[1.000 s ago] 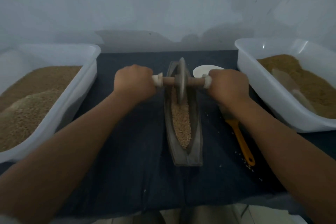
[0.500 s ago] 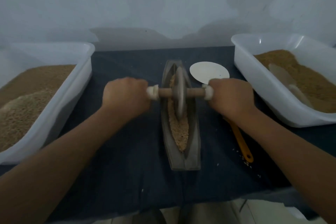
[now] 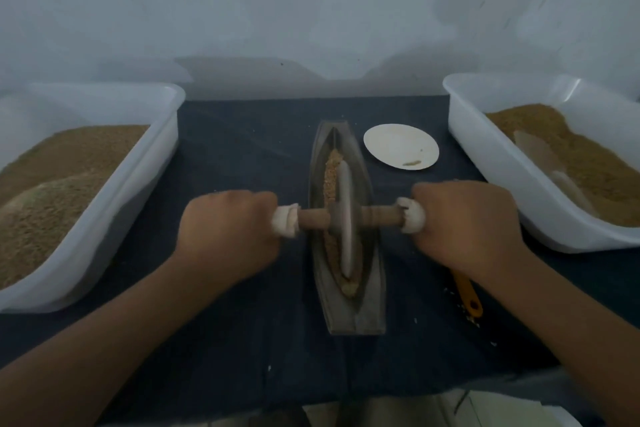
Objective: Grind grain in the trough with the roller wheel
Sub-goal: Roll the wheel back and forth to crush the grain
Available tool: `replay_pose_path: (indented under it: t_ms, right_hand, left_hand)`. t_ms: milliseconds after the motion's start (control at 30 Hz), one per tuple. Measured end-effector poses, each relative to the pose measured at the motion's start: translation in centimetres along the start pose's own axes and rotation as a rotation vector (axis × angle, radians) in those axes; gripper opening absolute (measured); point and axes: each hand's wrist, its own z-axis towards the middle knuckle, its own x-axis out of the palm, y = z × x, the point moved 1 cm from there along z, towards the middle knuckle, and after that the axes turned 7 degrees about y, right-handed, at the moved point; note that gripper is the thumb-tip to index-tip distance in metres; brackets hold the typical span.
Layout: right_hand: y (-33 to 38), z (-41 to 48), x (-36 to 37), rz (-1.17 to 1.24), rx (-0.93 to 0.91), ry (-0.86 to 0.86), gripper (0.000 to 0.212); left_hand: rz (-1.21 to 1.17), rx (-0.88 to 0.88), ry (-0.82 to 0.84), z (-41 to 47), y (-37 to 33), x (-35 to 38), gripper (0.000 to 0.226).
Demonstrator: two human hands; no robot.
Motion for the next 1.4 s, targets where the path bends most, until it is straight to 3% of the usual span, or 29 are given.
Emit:
replay_pose_path:
  t_ms: [133,267,433,567,767,833,900,1000,1167,1300,1400]
  right_hand:
    - [-0.5,5.9,1.6,-0.134,0.129,0.026,0.033]
    - [-0.8,10.0,1.5,-0.069,0.157,-0.001,0.046]
    - [-0.7,5.3,0.9,-0.082,0.139,0.107,0.034]
    - [-0.5,0.6,-0.3,0.065,0.041,0.197,0.027]
    - [-0.8,7.5,2.5,-0.051,0.179,-0.005,0.040]
    - [-1.1,10.2,2.1,-0.026,0.191,-0.007,0.045]
    - [-1.0,10.3,1.6,-0.025,0.220,0.051,0.041]
    - [-0.9,6.2,1.6,-0.082,0.221,0.098,0.037]
    - [-0.7,-0.4,0.6,-0.015,0.003,0.003,0.031]
    - [-0.3,4.4,0.9,-0.088,0.045,-0.012,0.033]
    - [-0.5,8.8,1.4,-0.065,0.103,-0.096,0.055]
  left_hand:
    - [-0.007,-0.147,0.069,6.0,0.3,1.5,0.038]
    - [-0.046,-0.196,0.113,10.9,0.3,0.6,0.030]
    - [-0.007,-0.134,0.166,5.4,-0.2,0.1,0.032]
    - [0.072,0.033,0.031,0.5,0.2,-0.6,0.053]
    - [0.038,-0.112,0.044,8.8,0.1,0.2,0.030]
    - [-0.001,-0.147,0.101,11.7,0.0,-0.1,0.036]
    - [-0.011,-0.146,0.137,11.6,-0.1,-0.3,0.041]
    - [0.045,-0.097,0.111,7.0,-0.1,0.0,0.030]
    - [0.018,0.031,-0.046,0.2,-0.1,-0.1,0.047]
    - [-0.014,-0.062,-0.017,3.9,0.3,1.5,0.040]
    - [-0.025,-0.142,0.031,10.0,1.0,1.9,0.040]
